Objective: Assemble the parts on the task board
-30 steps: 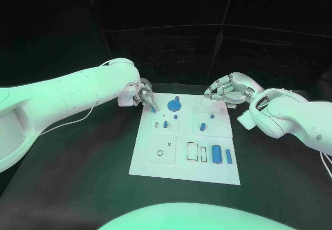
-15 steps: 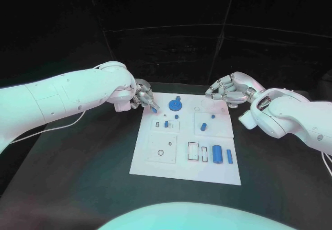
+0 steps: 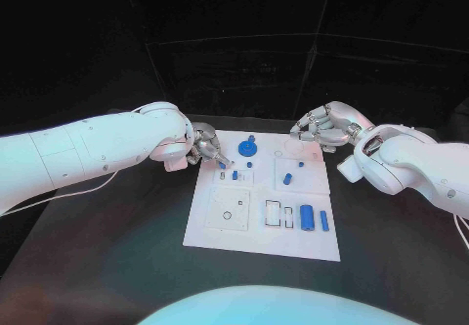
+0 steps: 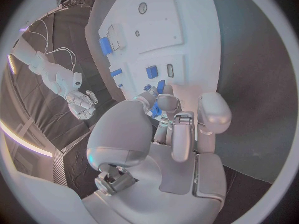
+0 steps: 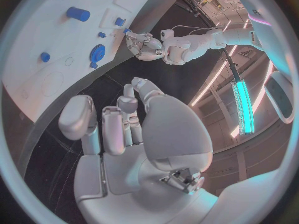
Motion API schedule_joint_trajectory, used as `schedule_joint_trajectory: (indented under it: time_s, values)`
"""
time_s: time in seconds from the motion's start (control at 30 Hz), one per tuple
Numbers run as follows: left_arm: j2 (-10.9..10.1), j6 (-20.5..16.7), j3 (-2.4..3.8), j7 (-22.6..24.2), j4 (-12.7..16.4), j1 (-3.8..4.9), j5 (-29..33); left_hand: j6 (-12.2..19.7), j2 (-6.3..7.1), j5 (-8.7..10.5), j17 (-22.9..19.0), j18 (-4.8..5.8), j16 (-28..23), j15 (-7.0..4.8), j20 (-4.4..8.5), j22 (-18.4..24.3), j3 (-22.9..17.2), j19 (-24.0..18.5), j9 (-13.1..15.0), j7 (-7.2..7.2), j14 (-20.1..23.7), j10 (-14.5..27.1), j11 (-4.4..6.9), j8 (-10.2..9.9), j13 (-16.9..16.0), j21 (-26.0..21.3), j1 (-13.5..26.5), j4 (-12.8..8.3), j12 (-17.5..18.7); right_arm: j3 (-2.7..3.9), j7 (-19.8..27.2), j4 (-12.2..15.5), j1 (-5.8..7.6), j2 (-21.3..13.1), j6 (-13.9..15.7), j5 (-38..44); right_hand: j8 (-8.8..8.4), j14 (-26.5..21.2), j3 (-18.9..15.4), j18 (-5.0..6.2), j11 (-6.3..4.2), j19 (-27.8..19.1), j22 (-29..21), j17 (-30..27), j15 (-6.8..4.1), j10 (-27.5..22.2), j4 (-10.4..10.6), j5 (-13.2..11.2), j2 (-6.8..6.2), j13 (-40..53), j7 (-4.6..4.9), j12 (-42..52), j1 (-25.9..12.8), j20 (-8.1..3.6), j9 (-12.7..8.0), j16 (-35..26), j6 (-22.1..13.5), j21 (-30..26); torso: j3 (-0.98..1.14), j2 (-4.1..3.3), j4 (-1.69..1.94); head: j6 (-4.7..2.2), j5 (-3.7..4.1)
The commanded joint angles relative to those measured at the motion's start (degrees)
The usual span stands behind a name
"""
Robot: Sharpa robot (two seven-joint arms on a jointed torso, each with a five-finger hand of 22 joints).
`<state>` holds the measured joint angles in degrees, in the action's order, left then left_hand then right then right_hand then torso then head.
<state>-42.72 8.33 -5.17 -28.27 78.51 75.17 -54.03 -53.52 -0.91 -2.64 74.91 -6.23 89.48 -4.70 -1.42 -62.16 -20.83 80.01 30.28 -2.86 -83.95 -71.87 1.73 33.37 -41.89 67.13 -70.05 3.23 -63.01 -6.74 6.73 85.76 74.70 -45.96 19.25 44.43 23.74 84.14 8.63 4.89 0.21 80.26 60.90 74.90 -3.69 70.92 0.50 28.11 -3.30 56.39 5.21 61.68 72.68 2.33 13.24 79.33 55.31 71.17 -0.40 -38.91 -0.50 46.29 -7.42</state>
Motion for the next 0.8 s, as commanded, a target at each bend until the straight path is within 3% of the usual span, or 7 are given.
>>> schedule_joint_trajectory:
  time_s: [0.03,0.8]
  values:
    - [-0.08,-1.23,-0.04,0.06,0.58,-0.1,-1.24,0.13,-0.38,-0.1,14.07,0.14,0.1,-0.3,0.16,-0.01,-6.32,0.27,0.04,0.41,-5.82,-0.39,0.02,0.19,-0.04,0.17,0.27,-6.1,-0.2,0.03,0.52,0.02,0.1,0.04,-0.47,0.06,0.14,3.08,0.41,0.79,0.15,0.01,0.05,2.02,-0.04,-0.11,-0.07,0.13,-0.28,-0.01,-0.11,0.02,0.29,0.05,0.02,-0.16,-0.3,-0.2,0.02,-0.06,-0.04,0.03,-0.02]
    - [0.24,4.08,-0.8,-0.62,0.7,-0.5,-4.52,0.25,0.01,-0.1,13.98,0.12,0.06,-0.3,0.17,0.09,-7.69,0.23,0.31,0.38,-5.8,-0.44,0.0,0.37,-0.09,0.03,0.92,-6.37,-0.15,0.03,0.51,0.06,0.1,0.08,-0.52,0.06,0.17,3.08,0.46,0.8,0.16,0.01,0.03,2.03,-0.03,-0.09,-0.05,0.15,-0.29,0.02,-0.1,0.05,0.29,0.07,0.02,-0.16,-0.3,-0.21,0.04,-0.04,-0.01,0.45,-0.1]
